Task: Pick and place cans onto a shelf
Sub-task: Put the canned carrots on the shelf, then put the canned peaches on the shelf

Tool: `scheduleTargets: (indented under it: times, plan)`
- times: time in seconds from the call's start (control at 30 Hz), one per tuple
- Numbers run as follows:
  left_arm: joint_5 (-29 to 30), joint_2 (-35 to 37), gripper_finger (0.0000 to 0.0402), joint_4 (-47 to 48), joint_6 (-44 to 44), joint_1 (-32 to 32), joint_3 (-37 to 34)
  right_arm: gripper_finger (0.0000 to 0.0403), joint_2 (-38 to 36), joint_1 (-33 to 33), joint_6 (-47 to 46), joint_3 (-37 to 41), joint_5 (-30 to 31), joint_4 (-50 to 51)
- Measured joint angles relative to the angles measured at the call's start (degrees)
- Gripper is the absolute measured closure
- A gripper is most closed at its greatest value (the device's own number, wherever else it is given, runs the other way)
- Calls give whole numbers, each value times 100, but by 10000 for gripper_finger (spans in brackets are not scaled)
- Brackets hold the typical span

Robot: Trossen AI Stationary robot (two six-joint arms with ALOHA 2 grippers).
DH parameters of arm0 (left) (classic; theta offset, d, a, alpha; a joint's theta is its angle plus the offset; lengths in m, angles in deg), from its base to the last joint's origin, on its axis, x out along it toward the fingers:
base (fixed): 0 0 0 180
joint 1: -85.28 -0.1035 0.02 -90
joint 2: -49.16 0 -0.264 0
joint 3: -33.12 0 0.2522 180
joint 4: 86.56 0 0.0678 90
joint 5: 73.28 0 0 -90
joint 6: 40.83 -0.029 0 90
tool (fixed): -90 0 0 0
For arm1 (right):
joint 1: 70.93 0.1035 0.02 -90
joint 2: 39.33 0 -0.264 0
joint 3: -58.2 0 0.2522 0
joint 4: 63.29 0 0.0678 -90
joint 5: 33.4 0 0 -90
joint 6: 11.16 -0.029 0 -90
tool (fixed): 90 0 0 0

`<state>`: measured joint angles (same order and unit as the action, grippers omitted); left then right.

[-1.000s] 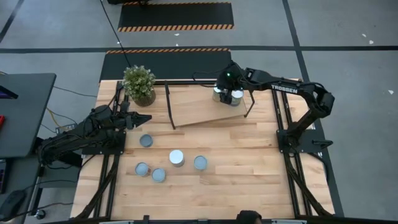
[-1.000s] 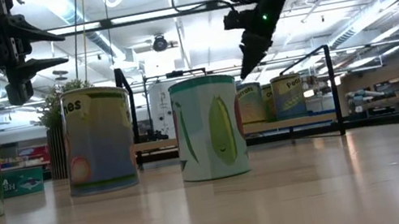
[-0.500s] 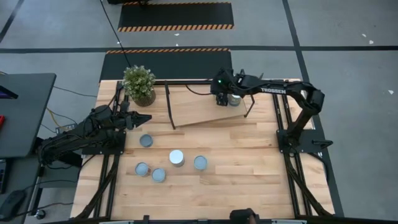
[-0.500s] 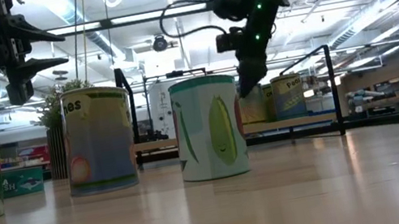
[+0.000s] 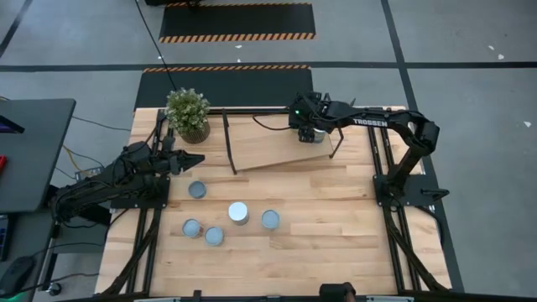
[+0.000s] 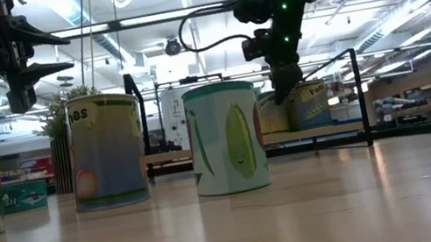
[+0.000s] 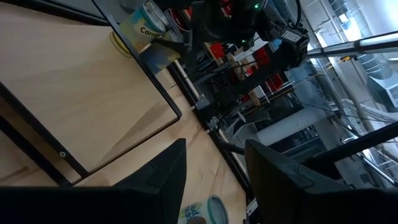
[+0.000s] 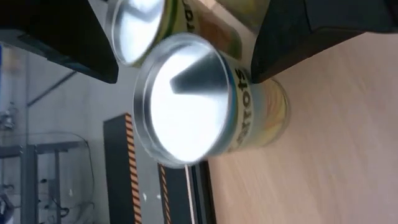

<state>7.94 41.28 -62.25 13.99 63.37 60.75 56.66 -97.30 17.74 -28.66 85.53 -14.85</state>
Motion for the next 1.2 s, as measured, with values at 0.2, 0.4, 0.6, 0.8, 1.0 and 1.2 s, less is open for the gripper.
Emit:
scheduleTargets:
  times: [0.2, 0.4, 0.6, 0.8, 1.0, 1.2]
  plan:
    - [0, 1, 232, 0, 0, 1, 0, 28, -68, 51, -185, 0, 187, 155]
    - [0, 2, 232, -2, -4, 0, 0, 28, -245, 336, -155, -73, 52, -124]
    - [2, 0, 232, -2, 2, 0, 0, 28, -212, 386, 225, -138, -501, -1495]
    - [9, 0, 232, -4, 1, 1, 0, 28, 97, 105, 320, -101, -601, -2103]
    - [4, 0, 232, -7, 4, 0, 0, 28, 347, 83, 544, -94, -370, -1887]
    - [7, 0, 232, -12, 4, 0, 0, 28, 345, 61, 542, -96, -330, -1780]
